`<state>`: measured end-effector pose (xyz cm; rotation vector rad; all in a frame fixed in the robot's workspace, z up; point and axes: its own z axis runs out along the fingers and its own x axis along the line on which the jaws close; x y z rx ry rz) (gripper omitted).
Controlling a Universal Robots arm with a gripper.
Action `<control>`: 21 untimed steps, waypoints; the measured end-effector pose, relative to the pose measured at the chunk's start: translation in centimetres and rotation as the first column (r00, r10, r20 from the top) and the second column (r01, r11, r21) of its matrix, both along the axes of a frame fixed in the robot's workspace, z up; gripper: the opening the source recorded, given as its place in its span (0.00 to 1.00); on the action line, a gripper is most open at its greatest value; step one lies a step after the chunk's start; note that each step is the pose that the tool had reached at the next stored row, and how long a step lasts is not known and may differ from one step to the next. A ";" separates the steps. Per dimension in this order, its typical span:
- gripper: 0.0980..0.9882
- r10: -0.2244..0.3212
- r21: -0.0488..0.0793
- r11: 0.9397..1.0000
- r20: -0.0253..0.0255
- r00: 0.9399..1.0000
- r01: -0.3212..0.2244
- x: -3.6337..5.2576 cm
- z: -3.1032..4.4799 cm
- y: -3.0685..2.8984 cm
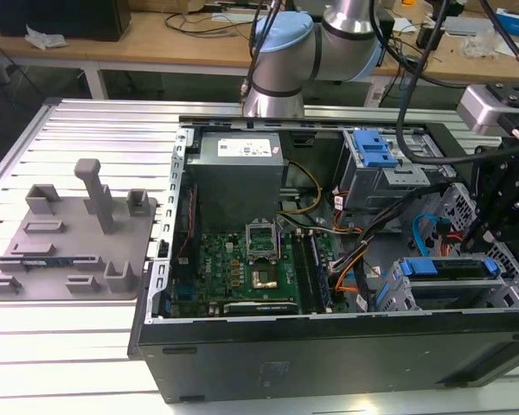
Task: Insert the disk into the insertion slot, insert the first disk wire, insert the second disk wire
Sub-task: 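Insert the first disk wire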
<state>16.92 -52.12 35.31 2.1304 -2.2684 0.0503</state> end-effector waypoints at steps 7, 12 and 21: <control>0.08 -0.001 0.000 1.000 0.000 1.000 0.001 0.00 -0.14 -0.46; 0.08 -0.026 0.000 1.000 0.000 1.000 0.026 -0.01 -0.22 -0.26; 0.08 -0.027 0.000 1.000 0.000 1.000 0.027 -0.01 -0.30 -0.37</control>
